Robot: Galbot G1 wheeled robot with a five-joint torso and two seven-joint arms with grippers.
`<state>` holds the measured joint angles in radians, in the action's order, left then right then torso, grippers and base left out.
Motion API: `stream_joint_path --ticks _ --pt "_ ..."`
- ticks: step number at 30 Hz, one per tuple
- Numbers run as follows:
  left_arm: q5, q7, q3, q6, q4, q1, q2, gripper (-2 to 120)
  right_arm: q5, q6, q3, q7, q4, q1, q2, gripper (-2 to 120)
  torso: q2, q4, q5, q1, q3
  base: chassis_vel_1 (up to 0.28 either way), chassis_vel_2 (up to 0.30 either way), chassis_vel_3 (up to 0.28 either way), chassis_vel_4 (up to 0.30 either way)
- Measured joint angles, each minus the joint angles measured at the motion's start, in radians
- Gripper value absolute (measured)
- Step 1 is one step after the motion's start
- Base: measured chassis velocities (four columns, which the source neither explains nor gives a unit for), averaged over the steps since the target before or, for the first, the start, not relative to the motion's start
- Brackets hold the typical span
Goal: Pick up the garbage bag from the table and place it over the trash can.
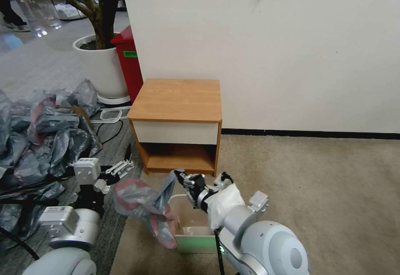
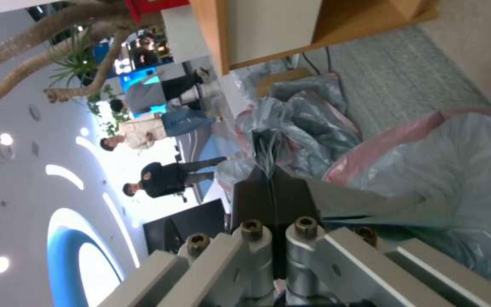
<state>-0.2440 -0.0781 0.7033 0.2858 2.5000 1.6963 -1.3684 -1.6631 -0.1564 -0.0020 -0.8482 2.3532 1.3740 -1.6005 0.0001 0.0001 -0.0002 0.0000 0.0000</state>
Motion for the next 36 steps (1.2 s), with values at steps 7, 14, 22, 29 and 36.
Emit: stream_joint_path --ticks 7,14,22,29,36 --pt "-0.019 0.000 0.009 0.049 0.000 -0.017 0.029 100 0.020 0.019 0.018 -0.009 -0.078 -0.009 -0.007 0 0.000 0.0000 0.0001 0.000 0.000 0.000 0.000 0.000 0.000" --pt "-0.017 0.003 -0.009 0.058 0.000 -0.020 0.019 100 0.073 0.079 0.048 -0.068 -0.103 0.015 0.009 0 0.000 0.0000 0.0002 0.000 0.000 0.000 0.000 0.000 0.000" --pt "-0.013 0.005 -0.015 0.058 0.000 -0.023 0.013 100 0.100 0.095 0.110 -0.138 -0.093 0.047 0.079 0 0.000 -0.0002 0.0004 0.000 0.000 0.000 0.000 0.000 0.000" --pt "-0.006 0.007 -0.026 0.057 0.000 -0.022 0.005 100 0.098 0.092 0.117 -0.176 -0.059 0.081 0.106 0 0.000 -0.0001 0.0003 0.000 0.000 0.000 0.000 0.000 0.000" --pt "0.009 0.011 -0.033 0.054 0.000 -0.018 -0.005 100 0.103 0.091 0.120 -0.222 -0.053 0.107 0.113 0 0.000 -0.0001 0.0003 0.000 0.000 0.000 0.000 0.000 0.000"
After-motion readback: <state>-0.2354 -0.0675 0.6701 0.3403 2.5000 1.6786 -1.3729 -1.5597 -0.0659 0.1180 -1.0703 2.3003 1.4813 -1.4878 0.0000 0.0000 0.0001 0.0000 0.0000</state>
